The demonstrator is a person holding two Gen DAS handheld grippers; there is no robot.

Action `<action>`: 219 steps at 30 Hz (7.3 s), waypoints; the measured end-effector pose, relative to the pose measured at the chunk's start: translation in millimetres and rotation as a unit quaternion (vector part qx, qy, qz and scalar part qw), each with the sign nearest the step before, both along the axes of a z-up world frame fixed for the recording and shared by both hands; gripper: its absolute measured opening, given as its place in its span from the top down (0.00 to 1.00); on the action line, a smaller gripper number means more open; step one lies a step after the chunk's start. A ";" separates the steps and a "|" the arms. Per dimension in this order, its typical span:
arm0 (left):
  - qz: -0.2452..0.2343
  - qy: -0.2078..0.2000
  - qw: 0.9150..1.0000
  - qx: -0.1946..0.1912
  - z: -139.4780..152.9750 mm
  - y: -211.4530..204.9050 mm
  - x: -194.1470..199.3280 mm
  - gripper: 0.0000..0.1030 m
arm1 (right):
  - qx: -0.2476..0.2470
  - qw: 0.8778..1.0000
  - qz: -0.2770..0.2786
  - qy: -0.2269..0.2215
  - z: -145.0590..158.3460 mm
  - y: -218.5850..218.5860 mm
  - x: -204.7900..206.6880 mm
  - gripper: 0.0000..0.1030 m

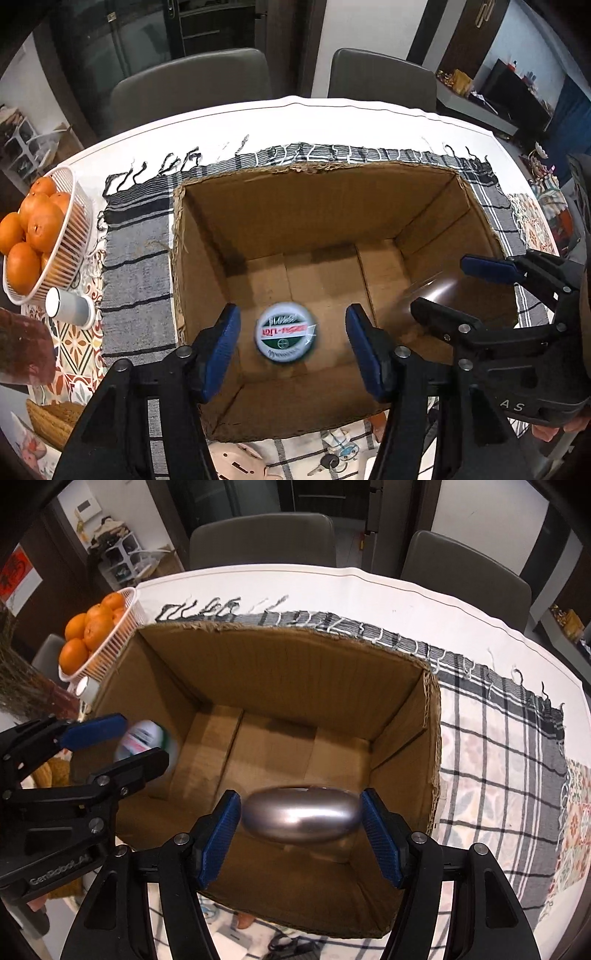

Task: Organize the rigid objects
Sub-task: 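Open both tools to drop the tin and silver case into the box, then move both tools back toward the remaining items on the table, then grasp the white charger plug with the left tool while the right tool grasps the black flashlight, then carry the charger and flashlight with both tools over the cardboard box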

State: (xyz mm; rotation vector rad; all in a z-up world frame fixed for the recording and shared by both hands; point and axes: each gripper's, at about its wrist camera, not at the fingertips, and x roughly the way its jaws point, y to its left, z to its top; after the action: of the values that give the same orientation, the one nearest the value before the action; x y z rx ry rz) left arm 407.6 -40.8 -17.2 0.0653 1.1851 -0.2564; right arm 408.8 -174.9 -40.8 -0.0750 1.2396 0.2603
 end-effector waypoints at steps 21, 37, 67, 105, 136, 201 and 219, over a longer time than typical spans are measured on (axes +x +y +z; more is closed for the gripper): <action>0.024 -0.091 0.996 -0.010 51.1 10.2 -57.2 0.35 | 0.025 0.993 -0.044 -0.110 54.0 -7.7 -49.4 0.34; 0.027 -0.160 0.987 -0.005 66.6 28.8 -130.8 0.31 | 0.004 0.981 -0.056 -0.187 82.7 7.3 -124.4 0.34; 0.036 -0.178 0.983 0.017 18.8 -25.2 -243.6 0.27 | 0.012 0.985 0.043 -0.165 28.7 -27.0 -211.9 0.31; -0.024 -0.010 1.000 -0.003 -103.9 -59.4 -238.5 0.27 | -0.008 0.982 0.190 -0.015 -92.8 -21.9 -198.1 0.25; -0.011 -0.009 1.000 -0.028 -127.4 -67.2 -208.3 0.56 | 0.009 0.994 0.109 -0.007 -111.7 -47.1 -176.8 0.28; 0.016 -0.251 0.967 -0.035 53.3 0.5 -182.3 0.57 | 0.052 0.973 -0.044 -0.221 54.9 -21.5 -179.0 0.28; 0.013 -0.229 0.972 -0.045 75.0 11.8 -127.4 0.57 | 0.074 0.966 -0.050 -0.243 81.3 -7.6 -136.8 0.30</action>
State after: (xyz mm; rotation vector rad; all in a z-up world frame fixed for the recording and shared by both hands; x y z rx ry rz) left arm 280.2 -29.0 57.7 0.0276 0.7132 -0.2555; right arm 271.9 -182.5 40.5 0.0523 0.7299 0.2288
